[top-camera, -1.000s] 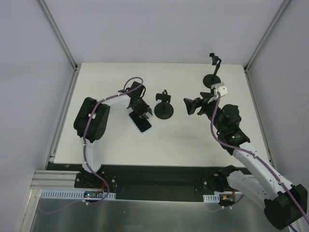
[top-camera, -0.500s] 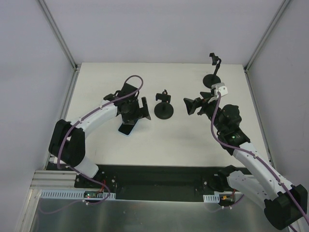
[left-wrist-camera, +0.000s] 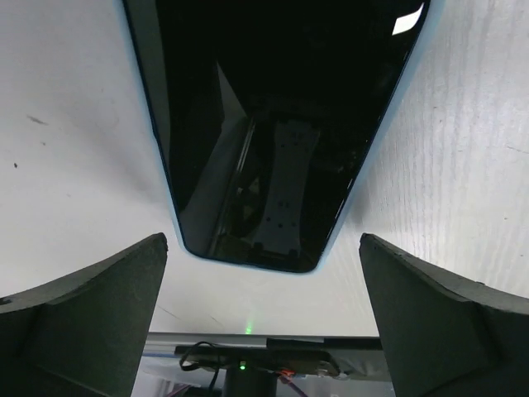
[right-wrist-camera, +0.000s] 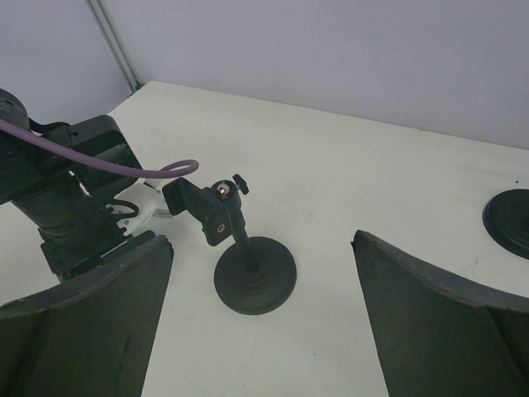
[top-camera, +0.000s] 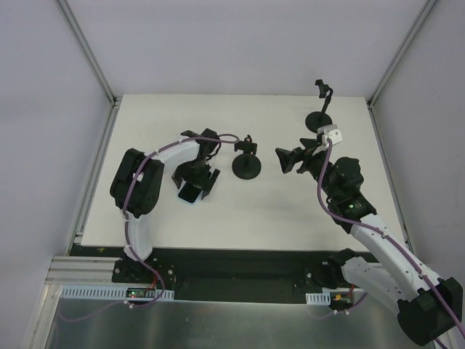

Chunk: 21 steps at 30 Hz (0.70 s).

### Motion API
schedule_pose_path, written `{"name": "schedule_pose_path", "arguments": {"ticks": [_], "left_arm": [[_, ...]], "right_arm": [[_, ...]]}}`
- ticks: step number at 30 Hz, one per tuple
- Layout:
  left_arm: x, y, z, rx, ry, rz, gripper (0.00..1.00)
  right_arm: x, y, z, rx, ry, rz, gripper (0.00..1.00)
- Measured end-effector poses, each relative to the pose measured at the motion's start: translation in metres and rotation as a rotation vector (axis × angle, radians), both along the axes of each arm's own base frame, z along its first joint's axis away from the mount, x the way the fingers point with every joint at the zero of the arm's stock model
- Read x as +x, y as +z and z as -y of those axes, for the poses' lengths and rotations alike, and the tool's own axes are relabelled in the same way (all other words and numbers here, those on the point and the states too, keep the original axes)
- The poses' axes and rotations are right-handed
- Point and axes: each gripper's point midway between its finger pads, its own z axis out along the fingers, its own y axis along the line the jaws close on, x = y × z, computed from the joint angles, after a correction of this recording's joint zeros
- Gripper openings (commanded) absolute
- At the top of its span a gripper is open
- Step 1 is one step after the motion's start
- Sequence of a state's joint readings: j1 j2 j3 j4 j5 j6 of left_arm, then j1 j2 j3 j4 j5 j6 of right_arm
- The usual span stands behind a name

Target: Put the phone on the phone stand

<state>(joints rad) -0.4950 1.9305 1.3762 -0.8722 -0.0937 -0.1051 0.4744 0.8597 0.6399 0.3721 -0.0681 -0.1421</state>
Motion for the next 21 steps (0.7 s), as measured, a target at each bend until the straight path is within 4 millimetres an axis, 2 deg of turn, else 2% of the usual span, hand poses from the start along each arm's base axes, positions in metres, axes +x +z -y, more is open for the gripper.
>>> {"name": "schedule_pose_path", "arguments": {"ticks": [2, 7, 12, 16, 19, 21], "left_arm": [[0.000, -0.006, -0.005, 0.015, -0.030, -0.024, 0.99], [0.008, -0.004, -0.009, -0.001, -0.060, -0.025, 0.99], [0.010, -0.014, -0.022, -0.014, -0.036, -0.067, 0.99], [0.010, -0.017, -0.024, -0.033, -0.023, -0.090, 0.97], [0.011, -0.018, -0.021, -0.042, -0.028, -0.101, 0.90], [0.010, -0.019, -0.019, -0.054, -0.030, -0.111, 0.79]], "right_arm": [[0.000, 0.000, 0.000, 0.000, 0.000, 0.000, 0.93], [0.000, 0.002, 0.000, 0.003, 0.000, 0.006, 0.93], [0.001, 0.002, -0.001, 0.004, 0.000, 0.007, 0.93], [0.002, -0.001, -0.001, 0.001, 0.001, 0.001, 0.93], [0.003, -0.003, -0.002, -0.001, 0.003, -0.007, 0.94], [0.004, -0.004, -0.003, -0.002, 0.005, -0.009, 0.93]]}}
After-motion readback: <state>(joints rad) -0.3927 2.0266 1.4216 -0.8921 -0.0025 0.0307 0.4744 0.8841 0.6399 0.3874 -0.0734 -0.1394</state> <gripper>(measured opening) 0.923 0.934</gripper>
